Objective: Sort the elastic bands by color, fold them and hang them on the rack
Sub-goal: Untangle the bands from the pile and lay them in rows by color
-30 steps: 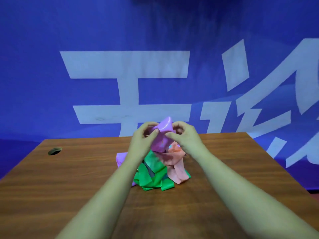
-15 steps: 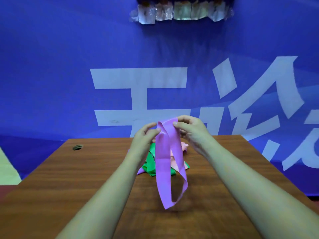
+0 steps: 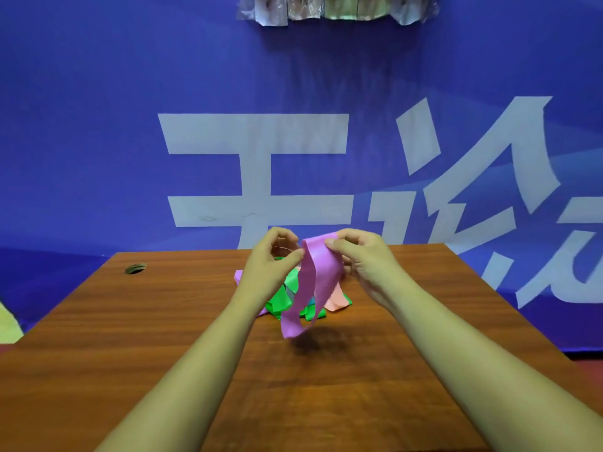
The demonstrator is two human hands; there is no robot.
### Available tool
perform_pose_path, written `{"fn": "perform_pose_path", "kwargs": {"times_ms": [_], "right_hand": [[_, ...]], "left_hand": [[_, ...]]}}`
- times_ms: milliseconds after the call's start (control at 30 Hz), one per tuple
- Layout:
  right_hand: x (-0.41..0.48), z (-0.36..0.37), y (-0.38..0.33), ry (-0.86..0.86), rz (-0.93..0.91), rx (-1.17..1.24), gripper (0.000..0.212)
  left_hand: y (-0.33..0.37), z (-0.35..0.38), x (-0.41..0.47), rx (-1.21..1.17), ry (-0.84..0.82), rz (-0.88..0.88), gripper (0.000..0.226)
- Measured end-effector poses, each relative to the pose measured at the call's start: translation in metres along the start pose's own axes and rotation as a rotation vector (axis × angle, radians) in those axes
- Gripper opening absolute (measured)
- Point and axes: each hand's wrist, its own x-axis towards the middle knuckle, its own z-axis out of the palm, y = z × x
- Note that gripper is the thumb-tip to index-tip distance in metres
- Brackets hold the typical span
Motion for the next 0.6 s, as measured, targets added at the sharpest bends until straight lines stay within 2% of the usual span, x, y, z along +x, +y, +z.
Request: {"fn": "perform_pose_path", "kwargs": {"times_ms": [133,267,433,500,600], "right_hand": [[-0.001,0.005,-0.007,-0.026,-0.037,-0.127,0.012],[-0.007,0.007,-0.002,-0.028,-0.071,-0.281,0.014],[-0.012,0.006,0.002,0.071,-0.172,-0.521,0.026],[-0.012,0.007,-0.003,0.013,-0.243,-0.628,0.026],[-0.012,0.012,-0.013,-0.128,-0.245,-0.731,0.01]], "left_hand": [[0.0,0.005,-0.014,-0.1,-0.024,0.016,0.007],[-0.004,0.006,-0.019,-0.085,0.06,0.051,0.01],[-0.01,-0.004,-0.017,-0.026,0.03,0.061,0.006],[-0.009,-0.006,-0.018,-0.043,-0.011,0.064,0.004],[-0.006,-0.006,-0.02,-0.05,-0.021,0.061,0.007]]}}
